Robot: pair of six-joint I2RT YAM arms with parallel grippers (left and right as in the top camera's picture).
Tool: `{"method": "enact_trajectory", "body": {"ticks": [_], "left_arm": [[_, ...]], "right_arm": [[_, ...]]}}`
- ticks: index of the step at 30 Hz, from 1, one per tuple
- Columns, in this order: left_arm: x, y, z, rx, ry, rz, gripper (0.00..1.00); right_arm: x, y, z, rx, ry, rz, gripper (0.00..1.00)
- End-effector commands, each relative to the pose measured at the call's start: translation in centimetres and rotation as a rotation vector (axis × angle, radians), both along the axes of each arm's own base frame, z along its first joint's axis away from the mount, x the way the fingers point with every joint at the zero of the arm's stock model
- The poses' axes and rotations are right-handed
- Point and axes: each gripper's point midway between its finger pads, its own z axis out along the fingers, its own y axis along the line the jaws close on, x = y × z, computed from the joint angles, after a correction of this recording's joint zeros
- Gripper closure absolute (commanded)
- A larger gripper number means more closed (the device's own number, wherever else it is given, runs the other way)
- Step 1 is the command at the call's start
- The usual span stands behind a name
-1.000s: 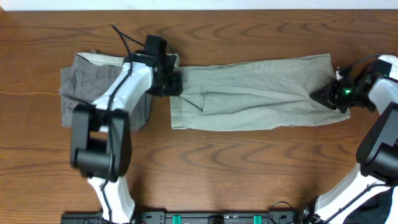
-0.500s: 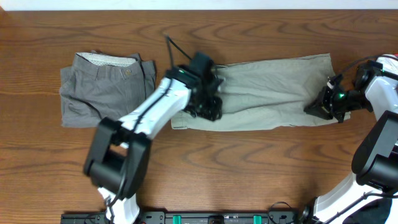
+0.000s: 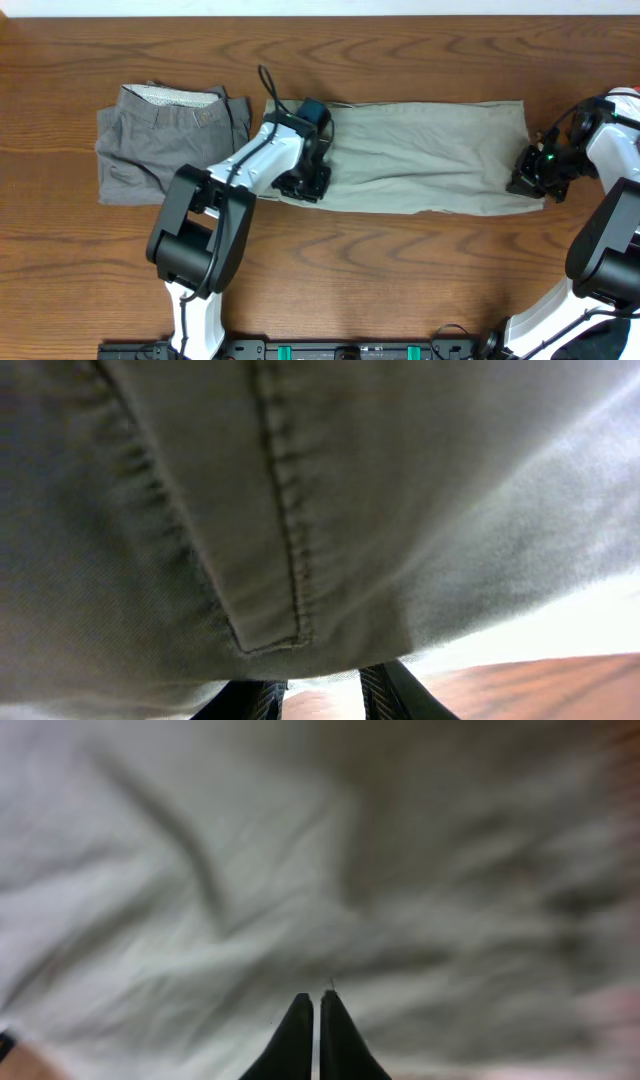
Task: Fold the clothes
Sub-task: 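Smooth folded strip with left gripper and straighten right end with right gripper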
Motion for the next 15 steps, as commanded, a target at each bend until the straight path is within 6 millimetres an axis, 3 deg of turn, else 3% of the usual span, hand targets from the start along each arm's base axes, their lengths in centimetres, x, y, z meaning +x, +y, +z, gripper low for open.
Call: {"method": "enact_trajectory", "body": {"ticks": [1,5,9,12,15], "left_arm": [[0.5,2.3,-1.2,0.094,-0.004,0.032,0.71],[0.5,2.4,-1.2,0.095,-0.004,0.033,0.71],[0.5,2.6,-1.2,0.097,-0.001,0.036,0.72],[0.6,3.1,-1.2,0.099,0.004,0.052,0.72],[1.0,3.8,-1.2,0.099,0.006,0.076,0.73]], "right_arm": [[-1.5,-1.8,-1.7,-0.145,0.082,-0.102,0.99],[-3.5,-5.0,-3.8,-0.346,0.145,-0.209,0.99],[-4.6,-7.5,-3.8,-0.477,0.180,-0.260,0.99],[-4.2,-8.8,-3.5,-0.494,0.157,-0.292,0.99],[-2.5,-8.8,-3.0,-0.432,0.089,-0.284,0.99]]}}
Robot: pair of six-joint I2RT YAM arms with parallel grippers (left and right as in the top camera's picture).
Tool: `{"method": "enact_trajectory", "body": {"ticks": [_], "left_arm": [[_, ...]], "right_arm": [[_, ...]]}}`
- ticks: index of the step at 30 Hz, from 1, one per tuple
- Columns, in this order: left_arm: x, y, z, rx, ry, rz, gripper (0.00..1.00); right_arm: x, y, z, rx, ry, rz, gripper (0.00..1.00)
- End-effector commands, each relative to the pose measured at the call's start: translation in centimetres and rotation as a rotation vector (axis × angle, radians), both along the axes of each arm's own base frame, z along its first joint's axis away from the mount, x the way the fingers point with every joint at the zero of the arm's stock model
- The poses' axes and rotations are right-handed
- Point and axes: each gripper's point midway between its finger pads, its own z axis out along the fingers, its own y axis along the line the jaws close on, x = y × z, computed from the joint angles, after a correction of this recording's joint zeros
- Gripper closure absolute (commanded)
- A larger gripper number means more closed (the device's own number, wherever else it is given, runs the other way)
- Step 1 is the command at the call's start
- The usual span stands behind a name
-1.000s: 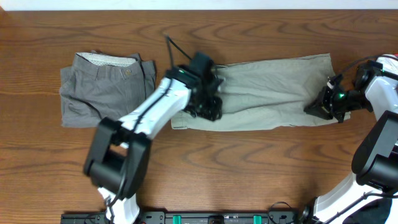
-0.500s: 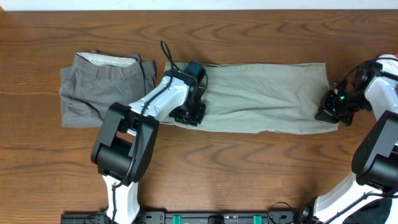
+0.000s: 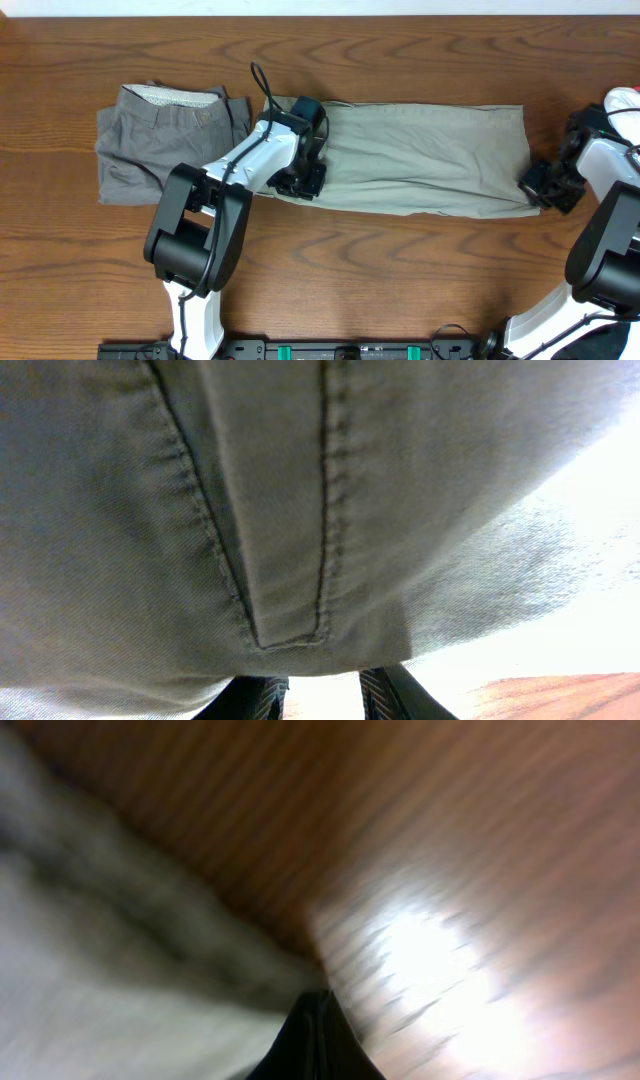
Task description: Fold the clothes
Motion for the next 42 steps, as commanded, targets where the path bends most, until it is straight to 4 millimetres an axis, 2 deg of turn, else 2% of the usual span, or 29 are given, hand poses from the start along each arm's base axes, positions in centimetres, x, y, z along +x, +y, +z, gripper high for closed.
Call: {"method": "enact_trajectory", "body": {"ticks": [1,5,8,11,13,15,16,19,23,25,27,30,36,42], "left_arm": [[0.6,3.1,-1.2,0.083,0.011,0.059,0.73],[1.0,3.5,-0.8,0.073,0.010,0.079,0.70],[1.0,2.5,0.7,0.018,0.027,0.083,0.61],[1.0,0.9,3.3,-0.073,0.042,0.087,0.52],[1.0,-0.1,5.3,-0.137,0.034,0.086,0.49],[1.2,-1.2,7.7,-0.214,0.007,0.083,0.43],[1.2,-1.6,8.6,-0.244,-0.005,0.080,0.40],[1.6,-2.2,11.5,-0.305,-0.073,0.069,0.27],[1.9,-1.9,14.0,-0.328,-0.151,0.068,0.20],[2.1,-1.4,14.9,-0.335,-0.171,0.093,0.17],[2.4,-0.7,15.4,-0.337,-0.182,0.122,0.17],[2.8,1.0,15.3,-0.322,-0.173,0.190,0.14],[3.5,4.4,15.0,-0.305,-0.153,0.301,0.07],[4.0,6.7,14.4,-0.293,-0.140,0.366,0.00]], "right_arm": [[0.2,-2.4,0.1,-0.040,-0.007,-0.007,0.99],[2.7,-1.1,1.1,0.056,-0.103,0.094,0.99],[3.7,-0.3,2.1,0.113,-0.145,0.105,0.99],[6.0,2.6,4.4,0.271,-0.282,0.228,0.99],[7.8,5.9,7.4,0.428,-0.451,0.362,0.99],[8.6,8.3,10.0,0.537,-0.565,0.434,0.99],[8.6,8.8,10.4,0.554,-0.575,0.441,0.99],[8.2,10.7,10.1,0.578,-0.536,0.472,0.99],[7.1,12.6,7.0,0.499,-0.395,0.502,0.99],[6.2,12.0,4.4,0.378,-0.278,0.423,0.99],[5.1,10.3,2.2,0.222,-0.171,0.304,0.99],[3.8,7.4,0.4,0.055,-0.094,0.142,0.99],[3.3,3.5,-0.1,-0.026,-0.096,0.021,0.99],[1.4,-1.4,0.1,-0.124,-0.061,-0.080,0.99]]}}
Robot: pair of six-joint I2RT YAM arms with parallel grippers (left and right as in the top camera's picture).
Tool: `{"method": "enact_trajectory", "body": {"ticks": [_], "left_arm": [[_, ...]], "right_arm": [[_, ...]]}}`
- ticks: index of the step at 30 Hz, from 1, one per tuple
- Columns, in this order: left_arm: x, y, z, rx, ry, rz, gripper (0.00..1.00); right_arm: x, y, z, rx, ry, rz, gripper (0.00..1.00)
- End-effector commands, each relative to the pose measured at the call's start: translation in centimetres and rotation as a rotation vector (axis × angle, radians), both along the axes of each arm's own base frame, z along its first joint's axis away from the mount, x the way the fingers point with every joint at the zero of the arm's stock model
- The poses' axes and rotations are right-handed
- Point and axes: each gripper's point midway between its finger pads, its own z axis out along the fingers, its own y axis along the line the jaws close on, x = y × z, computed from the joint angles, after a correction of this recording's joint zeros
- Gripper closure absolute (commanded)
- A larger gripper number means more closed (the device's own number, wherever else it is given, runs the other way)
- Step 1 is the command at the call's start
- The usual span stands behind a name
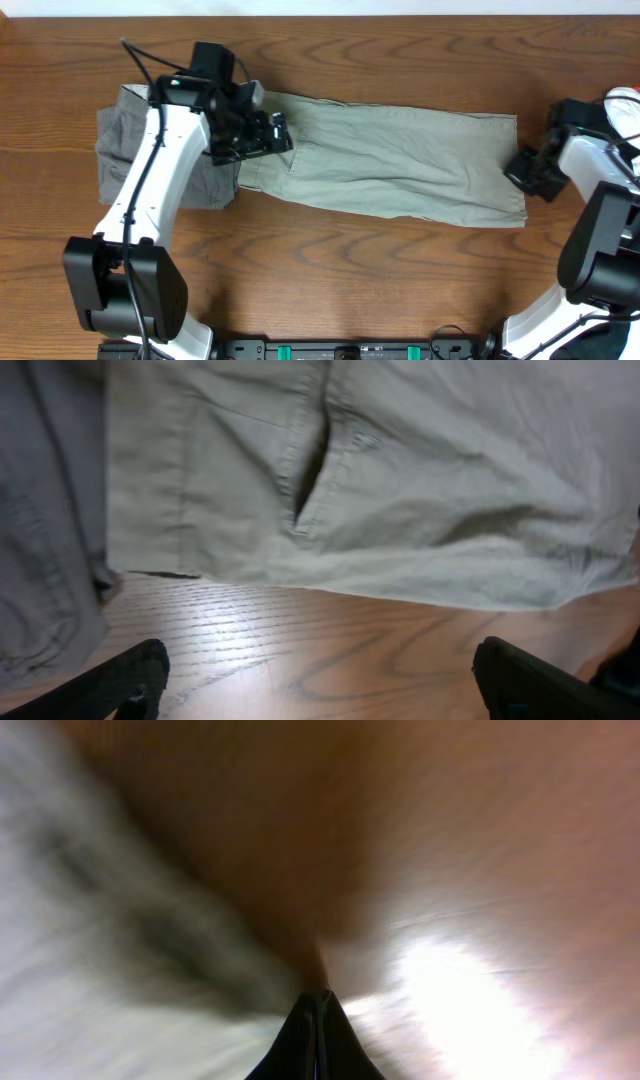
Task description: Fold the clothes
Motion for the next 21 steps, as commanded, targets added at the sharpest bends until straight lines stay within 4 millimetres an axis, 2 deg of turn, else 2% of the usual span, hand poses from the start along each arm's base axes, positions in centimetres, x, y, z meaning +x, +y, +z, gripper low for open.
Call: {"method": "enact_trajectory", "body": {"ticks": [1,4,7,10,12,13,16,21], "left_arm": [[0.3,0.6,-0.5,-0.004,0.019,0.021,0.00],[0.4,0.9,-1.4,-0.001,0.047,0.027,0.01],[0.4,0.9,-2.3,0.002,0.071,0.027,0.01],[0.4,0.9,-3.1,0.005,0.097,0.027,0.01],[0.4,0.9,-3.6,0.006,0.111,0.027,0.01],[0.4,0.8,-3.8,0.007,0.116,0.027,0.01],[0.4,0.8,-4.2,0.007,0.126,0.027,0.01],[0.5,0.8,-4.2,0.007,0.122,0.028,0.01]], "right_arm": [[-1.6,-3.5,-0.1,-0.093,0.041,-0.083,0.99],[-0.8,-2.9,-0.2,-0.024,0.002,0.006,0.99],[1.7,-0.1,0.7,0.137,-0.132,0.172,0.99],[5.5,4.8,4.5,0.355,-0.421,0.448,0.99],[6.6,6.5,6.4,0.437,-0.533,0.510,0.99],[6.8,6.7,6.6,0.451,-0.546,0.508,0.99],[6.5,6.7,5.8,0.437,-0.500,0.475,0.99],[4.7,4.8,1.7,0.261,-0.285,0.371,0.99]]}}
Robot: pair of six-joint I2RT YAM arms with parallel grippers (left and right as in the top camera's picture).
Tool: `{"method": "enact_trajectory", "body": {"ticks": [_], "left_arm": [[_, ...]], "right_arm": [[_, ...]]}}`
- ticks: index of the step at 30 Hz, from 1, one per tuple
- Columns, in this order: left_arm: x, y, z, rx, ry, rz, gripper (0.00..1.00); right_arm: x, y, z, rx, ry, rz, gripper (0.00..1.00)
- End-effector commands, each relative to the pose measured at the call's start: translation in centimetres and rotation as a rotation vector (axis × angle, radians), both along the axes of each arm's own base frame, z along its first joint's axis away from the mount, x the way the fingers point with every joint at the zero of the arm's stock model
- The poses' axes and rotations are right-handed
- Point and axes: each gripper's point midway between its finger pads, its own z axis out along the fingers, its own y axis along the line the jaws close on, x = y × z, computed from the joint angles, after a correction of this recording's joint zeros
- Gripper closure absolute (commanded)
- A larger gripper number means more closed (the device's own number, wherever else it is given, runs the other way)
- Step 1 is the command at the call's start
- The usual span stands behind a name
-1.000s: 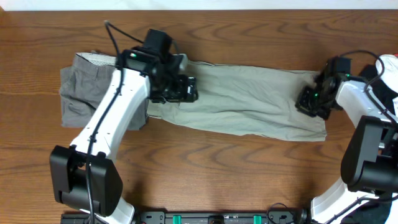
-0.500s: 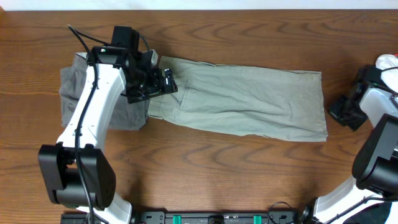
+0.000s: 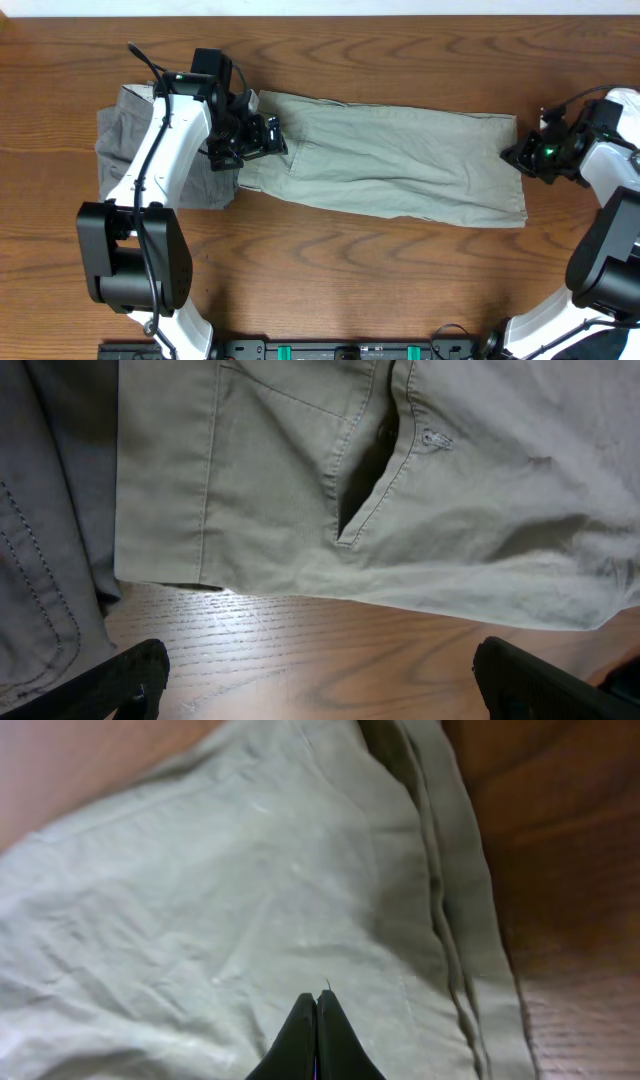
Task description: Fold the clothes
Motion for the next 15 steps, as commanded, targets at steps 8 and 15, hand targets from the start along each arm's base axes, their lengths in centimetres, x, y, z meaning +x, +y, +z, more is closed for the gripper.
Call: {"method": "enact_trajectory", "body": {"ticks": [8,15], "left_arm": [[0.0,0.0,-0.1,-0.006,0.009,0.004,0.01],[-0.2,0.0,-0.1,-0.005,0.019,0.004,0.01]], "right_arm": [[-5.2,-6.2,-7.8,-0.390,0.367,-0.323,0.99],[-9.7,-9.3,-11.8,-0.470,0.565,-0.439,0.99]]}}
